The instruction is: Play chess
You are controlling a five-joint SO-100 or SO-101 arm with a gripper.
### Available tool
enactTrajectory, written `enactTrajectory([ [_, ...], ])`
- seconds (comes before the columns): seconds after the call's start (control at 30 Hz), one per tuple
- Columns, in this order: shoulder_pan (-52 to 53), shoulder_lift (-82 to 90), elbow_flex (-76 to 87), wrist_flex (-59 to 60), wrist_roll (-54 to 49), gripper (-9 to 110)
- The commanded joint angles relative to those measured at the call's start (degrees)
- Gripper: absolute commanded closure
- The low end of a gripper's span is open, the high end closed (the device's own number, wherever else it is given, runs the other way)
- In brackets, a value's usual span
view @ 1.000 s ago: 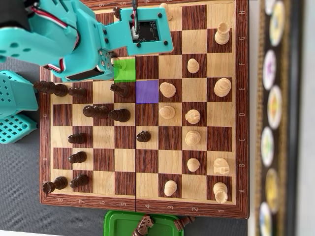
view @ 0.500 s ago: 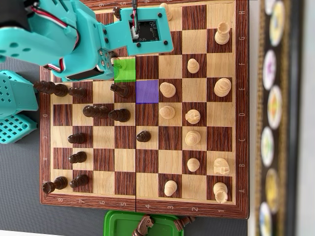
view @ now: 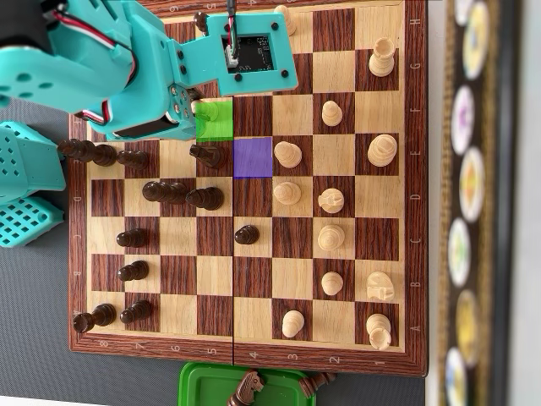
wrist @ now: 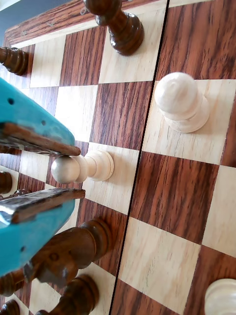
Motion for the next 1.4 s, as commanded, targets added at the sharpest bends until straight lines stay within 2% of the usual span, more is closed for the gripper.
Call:
enactTrajectory([
  [0.0,0.5,0.5,-1.7,-0.2,-0.4,90],
  [1.07,-0.8,1.0,-6.2,0.3,0.0,88],
  [1.37,1.2,11.7,-5.9,0.3,-0.3,88],
])
